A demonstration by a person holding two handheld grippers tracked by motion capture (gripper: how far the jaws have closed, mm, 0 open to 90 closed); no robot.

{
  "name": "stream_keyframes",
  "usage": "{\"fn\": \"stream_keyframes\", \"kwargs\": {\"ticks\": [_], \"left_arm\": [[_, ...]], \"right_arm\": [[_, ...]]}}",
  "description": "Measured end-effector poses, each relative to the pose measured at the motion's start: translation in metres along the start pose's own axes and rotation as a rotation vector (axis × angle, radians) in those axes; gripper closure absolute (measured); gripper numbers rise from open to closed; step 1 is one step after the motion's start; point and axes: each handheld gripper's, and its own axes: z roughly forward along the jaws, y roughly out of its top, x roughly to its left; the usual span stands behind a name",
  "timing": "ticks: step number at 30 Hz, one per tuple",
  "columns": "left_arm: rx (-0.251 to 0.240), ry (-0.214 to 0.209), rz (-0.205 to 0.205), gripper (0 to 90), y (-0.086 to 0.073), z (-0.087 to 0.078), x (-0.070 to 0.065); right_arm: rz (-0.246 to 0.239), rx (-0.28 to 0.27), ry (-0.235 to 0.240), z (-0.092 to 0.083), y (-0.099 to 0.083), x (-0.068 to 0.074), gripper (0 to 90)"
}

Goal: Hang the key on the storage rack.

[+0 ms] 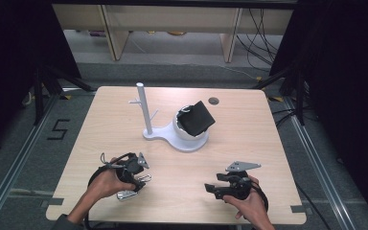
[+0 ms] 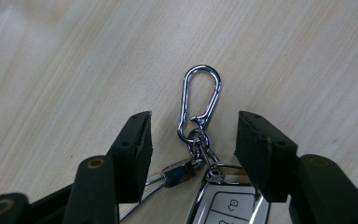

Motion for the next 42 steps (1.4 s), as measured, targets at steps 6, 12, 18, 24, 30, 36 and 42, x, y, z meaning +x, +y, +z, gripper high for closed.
{"fn": "stream_keyframes", "kwargs": {"ticks": [6, 12, 18, 24, 30, 36, 42], "left_arm": [[0.024, 0.003, 0.046, 55.3, 0.005, 0.004, 0.004], [0.071, -0.013, 0.060, 58.2, 0.006, 0.008, 0.005], [0.123, -0.037, 0.094, 63.6, 0.015, 0.009, 0.006], [0.181, -0.022, 0.133, 70.4, 0.025, 0.012, 0.001], [0.202, -0.038, 0.123, 73.3, 0.028, 0.013, 0.002], [0.216, -0.056, 0.111, 74.2, 0.030, 0.013, 0.005], [0.197, -0.038, 0.133, 74.8, 0.028, 0.013, 0.003]], "right_arm": [[-0.008, 0.002, 0.009, 0.001, 0.000, 0.000, 32.9], [0.022, 0.008, 0.023, 0.002, 0.000, 0.001, 33.0], [0.024, 0.008, 0.013, 0.002, 0.000, 0.000, 33.0], [0.022, 0.011, 0.014, 0.002, 0.000, 0.000, 33.1], [0.020, 0.008, 0.015, 0.001, 0.000, 0.000, 33.0], [0.021, 0.014, 0.029, 0.002, 0.000, 0.001, 33.1], [0.002, 0.002, 0.025, 0.002, 0.001, -0.001, 33.5]]}}
